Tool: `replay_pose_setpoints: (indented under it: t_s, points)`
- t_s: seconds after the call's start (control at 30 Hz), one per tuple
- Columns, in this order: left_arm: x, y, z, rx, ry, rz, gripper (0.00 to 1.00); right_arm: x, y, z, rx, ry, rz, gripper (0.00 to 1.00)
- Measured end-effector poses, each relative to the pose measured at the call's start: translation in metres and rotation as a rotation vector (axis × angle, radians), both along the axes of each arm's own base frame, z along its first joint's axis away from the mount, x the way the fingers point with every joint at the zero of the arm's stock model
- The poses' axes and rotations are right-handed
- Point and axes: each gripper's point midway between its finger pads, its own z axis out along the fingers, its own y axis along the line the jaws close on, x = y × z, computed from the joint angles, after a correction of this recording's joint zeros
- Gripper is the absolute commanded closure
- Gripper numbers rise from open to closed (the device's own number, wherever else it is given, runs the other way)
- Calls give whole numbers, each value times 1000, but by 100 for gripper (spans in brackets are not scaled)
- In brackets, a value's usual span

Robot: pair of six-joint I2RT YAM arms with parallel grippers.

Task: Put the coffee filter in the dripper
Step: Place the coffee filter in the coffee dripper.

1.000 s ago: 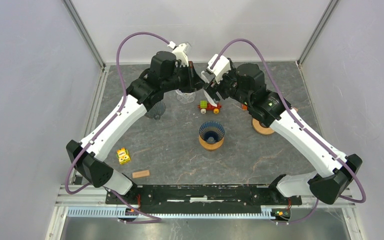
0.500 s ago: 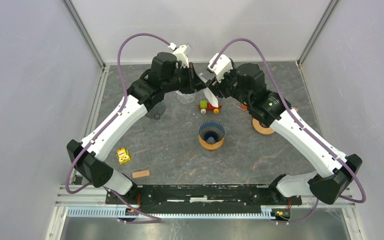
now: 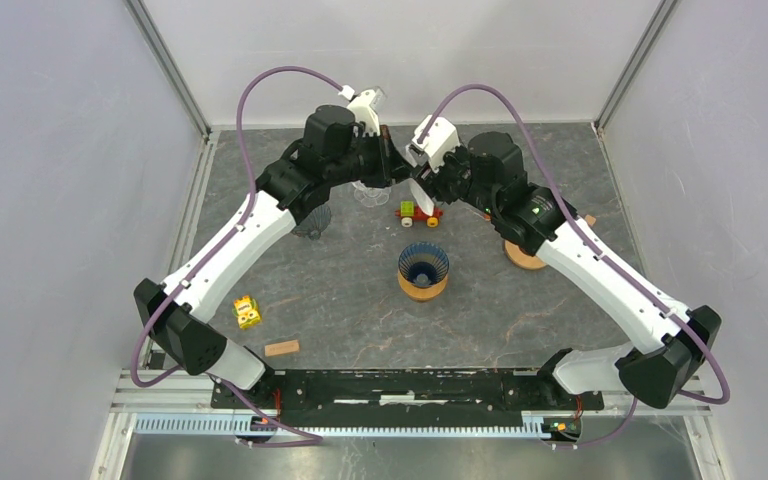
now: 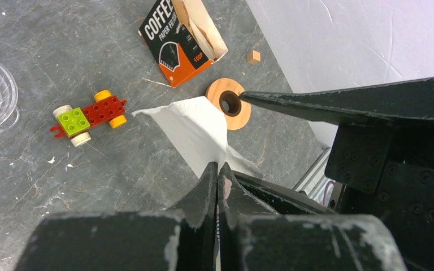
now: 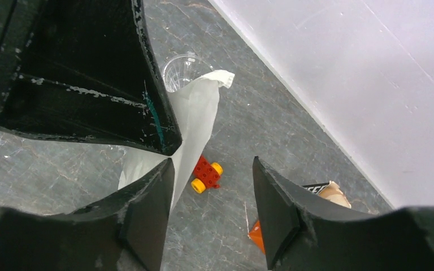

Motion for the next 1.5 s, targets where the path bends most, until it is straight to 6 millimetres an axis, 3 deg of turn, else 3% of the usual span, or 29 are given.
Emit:
replay_pose_setpoints:
  t_s: [0.2,0.4,0.67,1.0,1.2,1.5]
  points:
    - [-1,-1,-5,4,5,-3,98,2,-1,-4,-1,11,-17,67]
    - [0,-1,-12,22,-7,-12,94,4,-3,-4,11,16,-40,100]
    - [4,0,-8,46,-67,-29,64,7,-4,1,59,21,-97,100]
    - [18,-12,-15,70,-65,-3,41,14,-3,2,119,21,-199,100]
    - [24,-10,-18,87,-70,33,44,16,-6,-2,151,41,-247,100]
    - [31,-5,-19,103,-80,77,64,16,-6,-1,196,62,-277,100]
